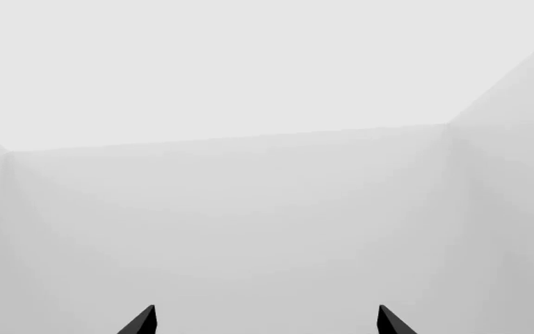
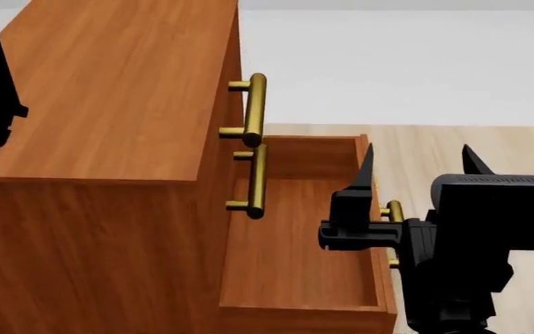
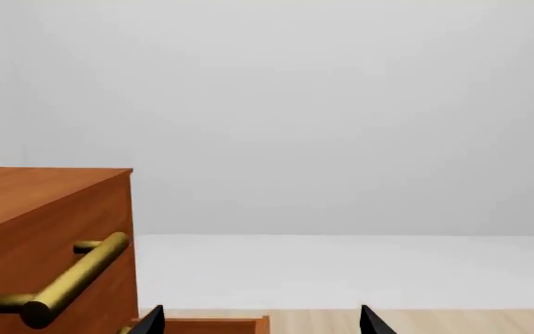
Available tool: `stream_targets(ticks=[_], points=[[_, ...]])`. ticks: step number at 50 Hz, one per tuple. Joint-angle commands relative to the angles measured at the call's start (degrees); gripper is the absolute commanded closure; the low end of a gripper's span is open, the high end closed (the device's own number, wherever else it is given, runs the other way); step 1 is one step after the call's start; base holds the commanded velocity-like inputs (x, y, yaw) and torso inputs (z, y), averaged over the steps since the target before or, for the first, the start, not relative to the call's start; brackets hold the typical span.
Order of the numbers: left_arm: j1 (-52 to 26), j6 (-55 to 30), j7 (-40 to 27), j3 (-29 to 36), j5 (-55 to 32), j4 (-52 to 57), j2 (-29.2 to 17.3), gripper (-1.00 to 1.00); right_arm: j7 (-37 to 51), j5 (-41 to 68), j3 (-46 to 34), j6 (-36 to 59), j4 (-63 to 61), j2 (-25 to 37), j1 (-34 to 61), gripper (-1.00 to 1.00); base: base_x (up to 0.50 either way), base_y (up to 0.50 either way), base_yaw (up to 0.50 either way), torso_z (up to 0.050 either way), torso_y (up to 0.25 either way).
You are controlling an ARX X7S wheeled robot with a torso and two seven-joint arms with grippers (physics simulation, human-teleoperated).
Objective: Close the bottom drawer of the cabinet and open the top drawer.
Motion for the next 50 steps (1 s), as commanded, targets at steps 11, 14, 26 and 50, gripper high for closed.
stream_targets(ticks=[11, 14, 26, 50], points=[[0.0, 0.2, -0.5, 0.2, -0.5, 0.1, -0.4, -1.0, 0.7, 0.5, 0.2, -0.4, -0.3, 0.2, -0.3, -1.0, 0.0, 0.0, 0.0, 0.0, 0.0], [-0.1, -0.2, -0.7, 0.4, -0.3, 0.1, -0.6, -1.0, 0.8, 0.6, 0.1, -0.4, -0.2, 0.3, -0.2, -1.0, 0.0, 0.0, 0.0, 0.0, 0.0], [-0.8, -1.8, -1.6, 0.4, -1.0, 0.5, -0.6, -1.0, 1.0, 0.9, 0.1, -0.4, -0.4, 0.5, -0.2, -1.0, 0.0, 0.0, 0.0, 0.0, -0.075], [-1.4, -1.7, -2.0, 1.1, -1.3, 0.2, -0.9, -1.0, 1.4, 1.4, -0.1, -0.9, 0.0, 0.9, -0.2, -1.0, 0.0, 0.0, 0.0, 0.0, -0.136]])
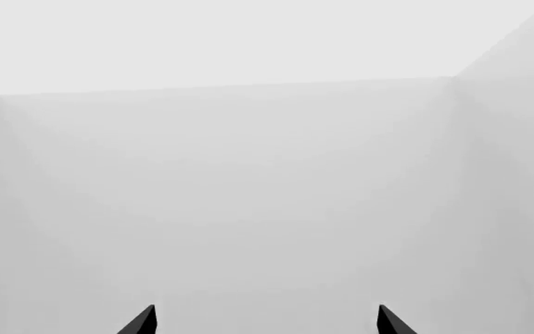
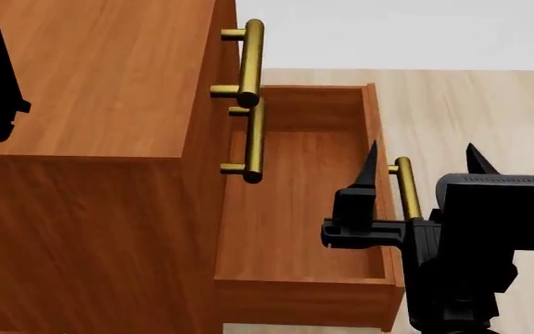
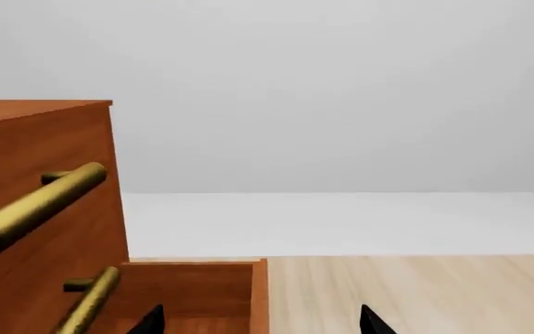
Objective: Close the bottom drawer of the cabinet and open the top drawer.
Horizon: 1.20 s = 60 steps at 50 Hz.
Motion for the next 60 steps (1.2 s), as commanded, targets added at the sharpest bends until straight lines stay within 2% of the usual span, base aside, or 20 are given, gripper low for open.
stream_targets(ticks=[1, 28, 39, 60], points=[[-0.2, -0.1, -0.3, 0.2, -0.2, -0.1, -0.2, -1.0, 0.2, 0.2, 0.0, -0.3, 0.1, 0.2, -0.1, -1.0, 0.0, 0.0, 0.0, 0.0, -0.137], [0.3, 1.0, -0.4, 0.4, -0.4, -0.6, -0.7, -1.0, 0.6, 0.6, -0.6, -0.6, 0.4, 0.6, 0.0, -1.0, 0.0, 0.0, 0.0, 0.0, -0.135], [0.5, 1.1, -0.8, 0.0, -1.0, -0.2, -0.8, -1.0, 1.3, 0.5, -0.7, 0.0, -0.2, 1.2, 0.4, -1.0, 0.0, 0.0, 0.0, 0.0, -0.005], [-0.2, 0.9, -1.2, 1.3, -0.9, -0.4, -1.0, -1.0, 8.4, -6.6, 2.9, -2.6, 2.0, 4.1, -3.7, -1.0, 0.0, 0.0, 0.0, 0.0, 0.0]])
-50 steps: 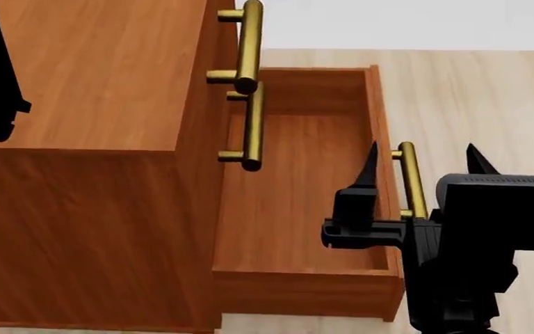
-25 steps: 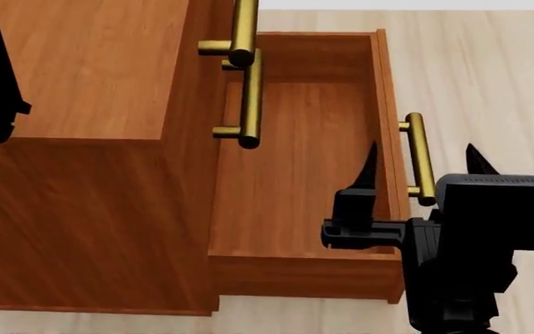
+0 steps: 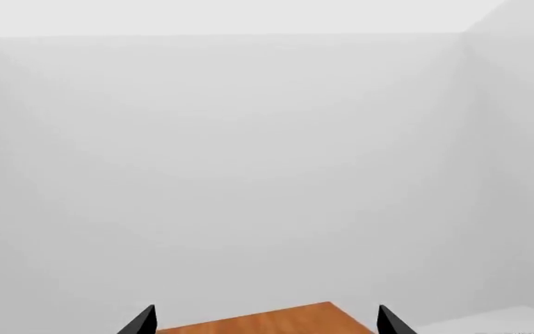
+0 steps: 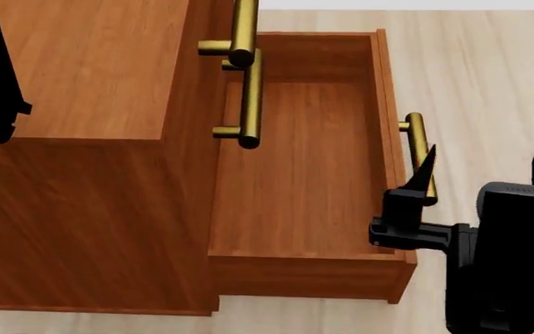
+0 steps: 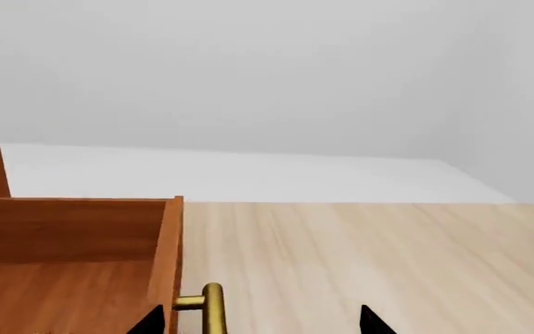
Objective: Close the bottom drawer of the cabinet and open the top drawer.
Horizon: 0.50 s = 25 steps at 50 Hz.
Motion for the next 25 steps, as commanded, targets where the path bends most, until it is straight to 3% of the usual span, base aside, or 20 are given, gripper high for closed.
stream_targets(ticks=[1, 25], points=[[-0.4, -0.2, -0.2, 0.6, 0.0, 0.0, -0.1, -1.0, 2.8, -2.6, 1.9, -1.3, 1.7, 1.2, -2.0, -1.0, 0.0, 0.0, 0.0, 0.0, 0.0], [-0.1, 0.0, -0.6, 0.6, -0.4, 0.2, -0.8, -1.0, 6.1, -5.3, 3.1, -2.9, 7.1, 1.3, -2.1, -1.0, 0.0, 0.0, 0.0, 0.0, 0.0]])
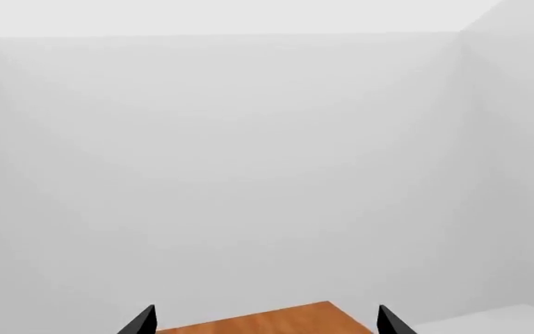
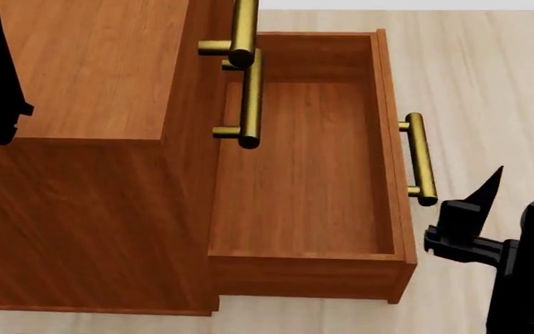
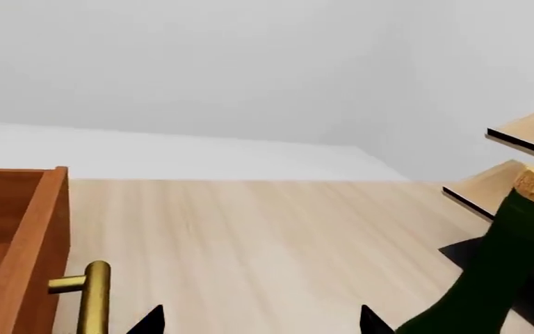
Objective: Close the bottom drawer of the cabinet and open the top drawer.
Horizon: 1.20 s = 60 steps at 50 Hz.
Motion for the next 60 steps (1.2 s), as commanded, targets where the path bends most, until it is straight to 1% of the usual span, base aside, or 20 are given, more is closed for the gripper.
stream_targets(ticks=[1, 22, 60], points=[[0.0, 0.0, -0.2, 0.0, -0.2, 0.1, -0.3, -1.0, 0.7, -0.5, 0.6, -1.3, 3.1, -0.1, 0.3, -1.0, 0.0, 0.0, 0.0, 0.0, 0.0], [0.2, 0.2, -0.6, 0.2, -0.3, 0.2, -0.8, -1.0, -0.5, 0.7, 1.2, -4.3, 9.9, -1.0, 1.4, -1.0, 0.0, 0.0, 0.0, 0.0, 0.0], [-0.1, 0.4, -1.1, 0.4, -0.8, 0.2, -1.7, -1.0, -2.2, -0.1, -0.7, -11.8, 25.1, -3.0, 4.0, -1.0, 0.0, 0.0, 0.0, 0.0, 0.0]])
